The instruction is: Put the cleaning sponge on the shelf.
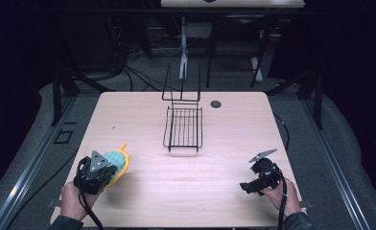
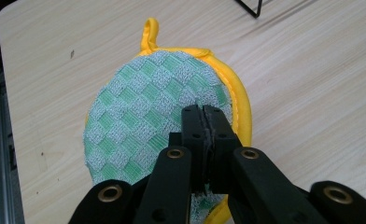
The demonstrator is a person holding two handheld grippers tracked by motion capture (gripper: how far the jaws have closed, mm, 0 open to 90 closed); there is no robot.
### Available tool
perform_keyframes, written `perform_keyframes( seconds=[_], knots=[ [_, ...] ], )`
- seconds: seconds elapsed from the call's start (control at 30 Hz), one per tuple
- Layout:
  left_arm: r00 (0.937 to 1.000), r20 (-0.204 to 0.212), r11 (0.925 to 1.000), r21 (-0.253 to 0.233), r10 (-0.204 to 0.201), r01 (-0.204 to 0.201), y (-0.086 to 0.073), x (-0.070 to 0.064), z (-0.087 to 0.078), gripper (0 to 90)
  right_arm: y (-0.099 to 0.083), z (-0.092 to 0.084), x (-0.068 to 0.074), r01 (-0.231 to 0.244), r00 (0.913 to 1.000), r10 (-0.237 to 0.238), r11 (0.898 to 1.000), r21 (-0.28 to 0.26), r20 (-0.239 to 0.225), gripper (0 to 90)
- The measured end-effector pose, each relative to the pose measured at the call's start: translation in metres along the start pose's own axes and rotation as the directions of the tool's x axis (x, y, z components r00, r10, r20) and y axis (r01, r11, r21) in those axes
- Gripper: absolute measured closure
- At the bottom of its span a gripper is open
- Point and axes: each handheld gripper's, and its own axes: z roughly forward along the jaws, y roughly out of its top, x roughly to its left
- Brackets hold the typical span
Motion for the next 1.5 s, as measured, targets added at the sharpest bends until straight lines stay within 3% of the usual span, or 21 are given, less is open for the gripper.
perform_keyframes(
  seconds=[1.3,1.5],
  knots=[
    [0.9982,0.020,0.9970,-0.054,0.057,-0.056,0.044,-0.010,0.018,88.5,0.000,0.001,0.002,0.012,0.9999,-0.012,1.000,0.007,-0.009,4.9],
    [0.9977,0.020,0.9963,-0.059,0.064,-0.063,0.049,-0.012,0.020,88.5,-0.001,0.000,0.001,0.008,0.9999,-0.008,1.000,0.005,0.006,3.3]
  ],
)
